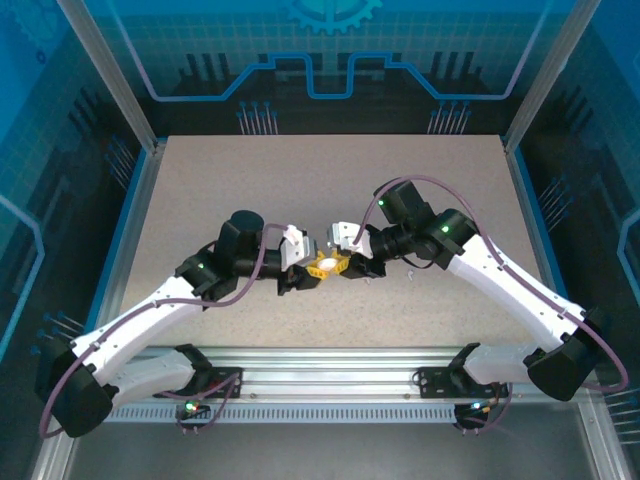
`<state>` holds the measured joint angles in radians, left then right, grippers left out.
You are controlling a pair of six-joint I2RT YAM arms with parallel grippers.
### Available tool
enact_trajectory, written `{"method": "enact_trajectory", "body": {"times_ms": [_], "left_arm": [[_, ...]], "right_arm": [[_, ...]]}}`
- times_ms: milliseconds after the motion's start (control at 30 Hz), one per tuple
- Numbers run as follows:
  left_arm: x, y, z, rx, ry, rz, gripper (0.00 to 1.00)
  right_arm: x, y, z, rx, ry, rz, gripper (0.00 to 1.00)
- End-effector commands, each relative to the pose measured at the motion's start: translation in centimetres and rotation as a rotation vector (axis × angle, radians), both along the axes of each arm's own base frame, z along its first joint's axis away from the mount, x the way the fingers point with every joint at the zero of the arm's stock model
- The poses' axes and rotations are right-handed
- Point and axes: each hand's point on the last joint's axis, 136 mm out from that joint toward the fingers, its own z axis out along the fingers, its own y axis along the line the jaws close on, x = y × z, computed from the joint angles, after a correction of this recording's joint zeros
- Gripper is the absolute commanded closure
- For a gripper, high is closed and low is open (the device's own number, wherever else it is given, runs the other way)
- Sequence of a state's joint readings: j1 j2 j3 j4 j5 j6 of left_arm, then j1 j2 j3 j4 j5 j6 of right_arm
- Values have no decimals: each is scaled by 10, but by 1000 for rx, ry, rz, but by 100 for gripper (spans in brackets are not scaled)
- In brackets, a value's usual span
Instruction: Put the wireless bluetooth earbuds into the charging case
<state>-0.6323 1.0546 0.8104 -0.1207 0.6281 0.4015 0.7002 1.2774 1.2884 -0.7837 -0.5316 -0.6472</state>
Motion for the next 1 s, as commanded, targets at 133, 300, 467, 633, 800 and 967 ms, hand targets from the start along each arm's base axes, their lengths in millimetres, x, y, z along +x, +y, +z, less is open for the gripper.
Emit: {"method": "enact_trajectory", "body": {"times_ms": [133,300,467,633,800,967], "left_arm": [[-2,0,10,-28,-59,-8,77],[-3,1,13,-38,-66,-7,77],[-4,0,14,-45,-63,-13,77],[-4,0,15,-49,-63,-16,77],[-5,0,17,-55,-66,-19,77],[-5,0,18,-58,-67,-19,77]], "right_arm": [[-6,-1,9,64,38,-1,54],[-4,-9,21,176,25,-34,47],[-4,-9,25,200,28,-47,47],[1,-6,25,211,25,-54,47],[5,-2,25,214,27,-52,48],[5,1,24,212,36,-42,48]]}}
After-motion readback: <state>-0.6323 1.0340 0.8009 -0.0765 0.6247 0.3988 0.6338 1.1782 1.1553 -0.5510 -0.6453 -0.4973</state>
